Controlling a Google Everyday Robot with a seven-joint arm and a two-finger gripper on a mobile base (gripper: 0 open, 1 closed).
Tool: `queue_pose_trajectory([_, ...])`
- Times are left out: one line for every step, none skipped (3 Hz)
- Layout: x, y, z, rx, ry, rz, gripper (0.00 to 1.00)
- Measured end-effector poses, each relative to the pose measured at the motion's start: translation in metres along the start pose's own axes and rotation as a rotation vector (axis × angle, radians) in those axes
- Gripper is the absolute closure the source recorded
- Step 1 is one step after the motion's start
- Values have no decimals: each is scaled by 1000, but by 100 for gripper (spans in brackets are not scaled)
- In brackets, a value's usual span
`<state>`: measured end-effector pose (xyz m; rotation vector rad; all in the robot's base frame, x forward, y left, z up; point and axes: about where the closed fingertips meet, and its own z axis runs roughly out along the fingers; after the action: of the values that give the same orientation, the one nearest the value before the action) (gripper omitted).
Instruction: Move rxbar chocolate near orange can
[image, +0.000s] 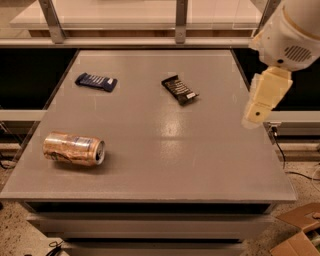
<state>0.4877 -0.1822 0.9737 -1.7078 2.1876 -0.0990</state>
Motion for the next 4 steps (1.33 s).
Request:
queue_pose_trajectory([-27,-25,32,-22,13,31,0])
queue_pose_trajectory([-54,-50,73,-30,33,124,0])
queue_pose_trajectory([-54,-50,73,-30,33,123,0])
queue_pose_trajectory([-53,-50,73,-19,22,152,0])
